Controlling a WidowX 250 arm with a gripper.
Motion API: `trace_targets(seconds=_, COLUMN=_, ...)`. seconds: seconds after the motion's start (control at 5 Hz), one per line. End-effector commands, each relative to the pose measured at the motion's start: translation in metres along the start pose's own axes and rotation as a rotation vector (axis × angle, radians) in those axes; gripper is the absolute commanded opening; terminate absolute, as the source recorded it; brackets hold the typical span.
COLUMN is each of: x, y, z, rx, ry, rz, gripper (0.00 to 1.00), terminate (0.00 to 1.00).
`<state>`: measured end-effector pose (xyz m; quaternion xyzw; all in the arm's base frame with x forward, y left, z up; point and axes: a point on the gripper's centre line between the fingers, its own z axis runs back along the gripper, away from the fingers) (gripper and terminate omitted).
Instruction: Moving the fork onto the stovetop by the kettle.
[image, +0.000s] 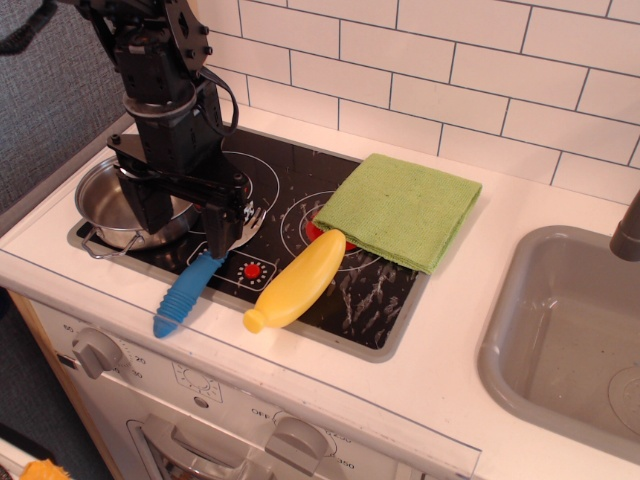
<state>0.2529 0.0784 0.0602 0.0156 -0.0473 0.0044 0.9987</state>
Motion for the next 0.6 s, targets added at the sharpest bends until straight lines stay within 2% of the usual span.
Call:
trace_targets(seconds=0.0, x=0.0052, y=0.0023, z=0.0098, rx=0.011, ry=-0.030, rz=-0.007, gripper=1.00, terminate=0.00)
trace_targets(seconds=0.2, x=0.0052, y=0.0023, z=0.0098, rx=0.011, ry=-0.030, rz=-0.007, gripper=1.00, terminate=0.00)
trace_targets(seconds=0.4, x=0.0052, y=0.0023, z=0.0098, rx=0.011, ry=-0.030, rz=-0.007, gripper=1.00, terminate=1.00)
